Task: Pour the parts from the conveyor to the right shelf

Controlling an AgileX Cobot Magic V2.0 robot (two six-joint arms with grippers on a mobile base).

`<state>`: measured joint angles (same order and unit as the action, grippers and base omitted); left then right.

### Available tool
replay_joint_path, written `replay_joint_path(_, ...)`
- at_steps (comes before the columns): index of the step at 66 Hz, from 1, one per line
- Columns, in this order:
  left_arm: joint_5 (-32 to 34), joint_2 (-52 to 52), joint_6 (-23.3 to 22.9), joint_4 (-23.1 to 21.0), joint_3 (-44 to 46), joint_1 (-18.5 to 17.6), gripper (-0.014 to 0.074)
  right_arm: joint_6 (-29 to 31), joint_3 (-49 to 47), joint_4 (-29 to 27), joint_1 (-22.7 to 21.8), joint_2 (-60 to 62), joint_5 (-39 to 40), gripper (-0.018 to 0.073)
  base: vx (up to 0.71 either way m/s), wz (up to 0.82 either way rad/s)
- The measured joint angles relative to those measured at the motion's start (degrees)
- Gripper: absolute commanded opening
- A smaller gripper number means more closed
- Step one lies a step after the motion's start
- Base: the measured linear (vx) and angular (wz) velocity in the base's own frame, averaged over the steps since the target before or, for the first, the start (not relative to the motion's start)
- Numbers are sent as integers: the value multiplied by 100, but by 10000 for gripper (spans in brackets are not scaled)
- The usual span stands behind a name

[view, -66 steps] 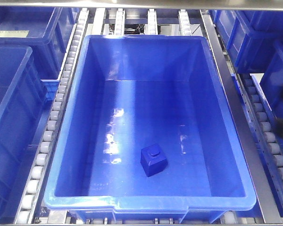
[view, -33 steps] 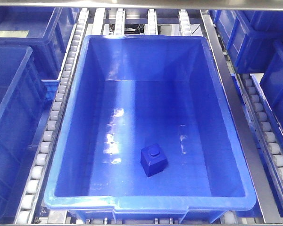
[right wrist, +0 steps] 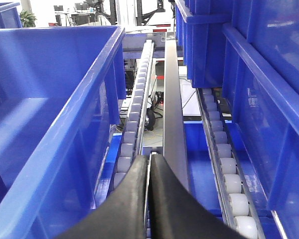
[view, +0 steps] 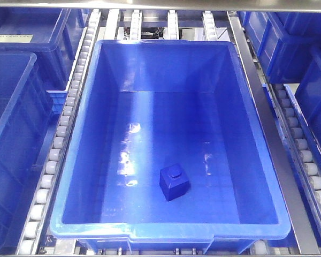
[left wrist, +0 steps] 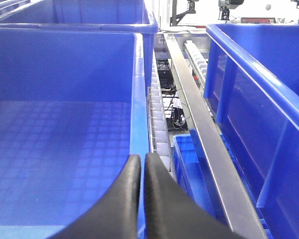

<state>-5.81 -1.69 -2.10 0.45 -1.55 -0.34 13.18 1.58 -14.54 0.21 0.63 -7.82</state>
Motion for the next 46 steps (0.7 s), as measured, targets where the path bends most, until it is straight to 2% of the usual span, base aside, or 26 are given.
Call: replay_joint_path(46, 0, 0, 0, 0, 0, 0, -6, 0, 0, 0, 0, 0, -5, -9, 0, 0)
